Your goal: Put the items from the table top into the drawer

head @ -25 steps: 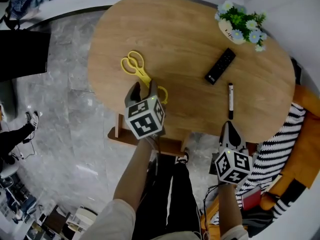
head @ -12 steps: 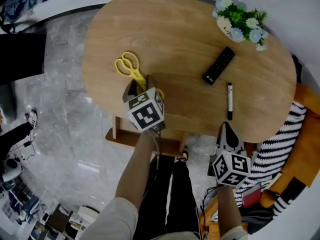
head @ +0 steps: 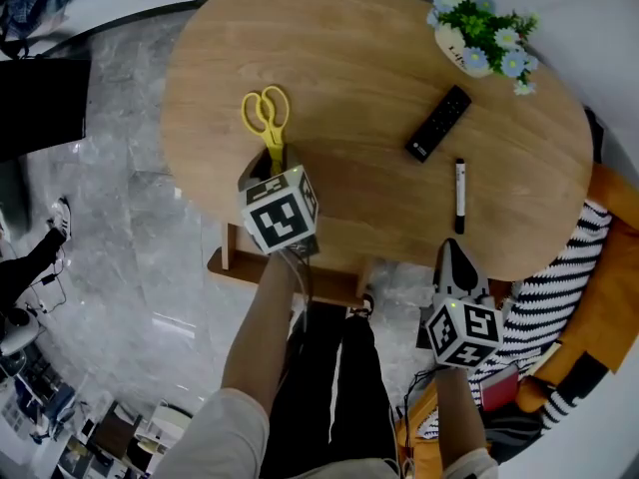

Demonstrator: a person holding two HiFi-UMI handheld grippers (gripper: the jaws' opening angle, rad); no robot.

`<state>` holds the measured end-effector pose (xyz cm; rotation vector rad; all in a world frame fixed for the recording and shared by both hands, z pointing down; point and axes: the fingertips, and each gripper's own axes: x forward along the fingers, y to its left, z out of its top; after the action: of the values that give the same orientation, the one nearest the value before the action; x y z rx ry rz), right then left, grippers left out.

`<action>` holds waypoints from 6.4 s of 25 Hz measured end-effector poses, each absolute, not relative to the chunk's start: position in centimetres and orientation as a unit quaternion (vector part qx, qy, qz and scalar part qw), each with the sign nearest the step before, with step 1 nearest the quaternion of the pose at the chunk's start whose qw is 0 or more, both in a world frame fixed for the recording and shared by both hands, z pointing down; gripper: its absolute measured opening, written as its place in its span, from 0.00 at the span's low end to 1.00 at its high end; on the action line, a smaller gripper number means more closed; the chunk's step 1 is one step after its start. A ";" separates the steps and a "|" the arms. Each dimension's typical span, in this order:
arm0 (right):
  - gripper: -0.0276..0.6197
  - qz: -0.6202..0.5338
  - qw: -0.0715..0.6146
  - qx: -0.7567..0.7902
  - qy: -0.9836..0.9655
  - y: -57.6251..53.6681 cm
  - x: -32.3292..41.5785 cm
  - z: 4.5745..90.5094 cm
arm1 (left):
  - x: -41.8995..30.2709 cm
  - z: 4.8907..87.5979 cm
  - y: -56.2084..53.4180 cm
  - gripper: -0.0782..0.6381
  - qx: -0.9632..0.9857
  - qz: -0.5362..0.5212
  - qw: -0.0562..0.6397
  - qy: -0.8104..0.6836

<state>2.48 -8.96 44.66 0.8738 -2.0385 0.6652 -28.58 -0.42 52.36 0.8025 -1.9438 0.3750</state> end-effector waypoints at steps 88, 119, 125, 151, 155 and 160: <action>0.03 0.261 0.350 0.387 -0.812 -1.4 12.8 39.5 | -11.1 46.4 4.7 0.38 0.441 0.159 0.428 -0.773; 0.03 0.337 0.298 0.515 -0.730 -14.7 12.9 44.1 | -9.6 51.8 -20.2 0.38 0.619 0.317 0.395 -0.600; 0.03 0.344 0.301 0.521 -0.721 -13.9 13.5 44.9 | -9.8 52.8 -21.0 0.38 0.615 0.336 0.394 -0.594; 0.03 0.305 0.320 0.458 -0.771 -10.0 13.6 42.1 | -10.5 46.8 -12.0 0.37 0.576 0.236 0.422 -0.659; 0.03 0.291 0.325 0.435 -0.787 -8.5 13.3 41.1 | -10.4 45.4 -8.1 0.37 0.559 0.215 0.425 -0.678; 0.03 0.271 0.332 0.398 -0.811 -5.4 12.7 39.6 | -9.9 44.2 -1.6 0.38 0.525 0.185 0.440 -0.705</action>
<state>12.68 -5.39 39.64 1.0400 -2.1198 0.7093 -9.93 -1.64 44.16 1.3038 -1.7512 0.4603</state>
